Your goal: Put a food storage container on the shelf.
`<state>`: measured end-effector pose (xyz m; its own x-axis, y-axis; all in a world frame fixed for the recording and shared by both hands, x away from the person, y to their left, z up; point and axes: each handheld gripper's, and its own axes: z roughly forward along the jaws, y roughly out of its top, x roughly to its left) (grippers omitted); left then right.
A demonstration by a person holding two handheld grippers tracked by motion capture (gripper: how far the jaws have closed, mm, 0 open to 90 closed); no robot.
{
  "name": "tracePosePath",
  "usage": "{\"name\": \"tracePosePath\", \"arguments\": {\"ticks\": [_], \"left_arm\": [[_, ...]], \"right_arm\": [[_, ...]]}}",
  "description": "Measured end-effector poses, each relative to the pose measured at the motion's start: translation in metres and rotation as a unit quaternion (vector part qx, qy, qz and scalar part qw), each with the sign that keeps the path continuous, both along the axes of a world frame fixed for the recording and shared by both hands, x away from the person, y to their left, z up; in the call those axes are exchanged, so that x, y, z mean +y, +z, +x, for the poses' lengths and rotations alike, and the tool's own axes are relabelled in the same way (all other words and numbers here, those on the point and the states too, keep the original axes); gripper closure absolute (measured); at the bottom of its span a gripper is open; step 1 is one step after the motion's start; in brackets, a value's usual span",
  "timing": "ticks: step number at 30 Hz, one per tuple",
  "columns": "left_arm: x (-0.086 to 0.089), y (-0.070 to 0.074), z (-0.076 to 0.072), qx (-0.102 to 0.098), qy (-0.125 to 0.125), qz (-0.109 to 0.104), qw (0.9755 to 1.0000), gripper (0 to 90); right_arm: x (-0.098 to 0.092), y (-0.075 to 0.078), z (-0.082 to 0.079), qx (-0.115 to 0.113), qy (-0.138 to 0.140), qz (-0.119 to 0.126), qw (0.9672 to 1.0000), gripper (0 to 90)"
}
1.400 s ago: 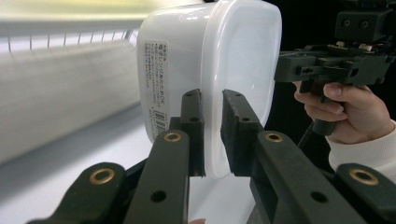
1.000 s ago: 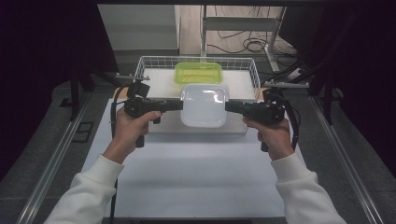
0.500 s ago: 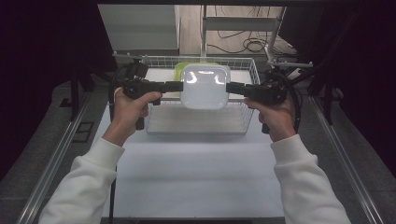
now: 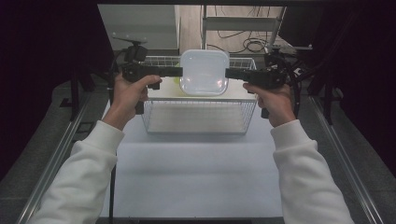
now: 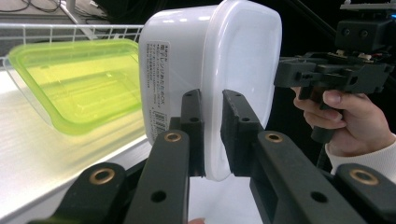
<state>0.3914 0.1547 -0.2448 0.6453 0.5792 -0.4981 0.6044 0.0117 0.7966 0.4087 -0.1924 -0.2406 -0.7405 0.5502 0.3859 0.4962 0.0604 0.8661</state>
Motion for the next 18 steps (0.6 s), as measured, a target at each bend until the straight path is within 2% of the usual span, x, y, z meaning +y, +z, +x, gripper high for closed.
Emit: {"name": "tracePosePath", "arguments": {"ticks": [6, 10, 18], "left_arm": [[0.002, 0.008, 0.015, 0.002, 0.001, -0.002, 1.0, 79.8], [0.004, 0.009, 0.027, 0.01, 0.005, -0.006, 0.9999, 79.7], [0.009, -0.004, 0.056, 0.042, 0.018, -0.015, 0.9989, 79.5]], "right_arm": [[0.001, 0.006, 0.013, -0.004, 0.0, 0.006, 1.0, 76.9], [0.004, 0.008, 0.022, 0.004, -0.003, 0.008, 1.0, 76.8], [0.011, 0.004, 0.054, 0.028, -0.007, -0.002, 0.9996, 76.5]]}}
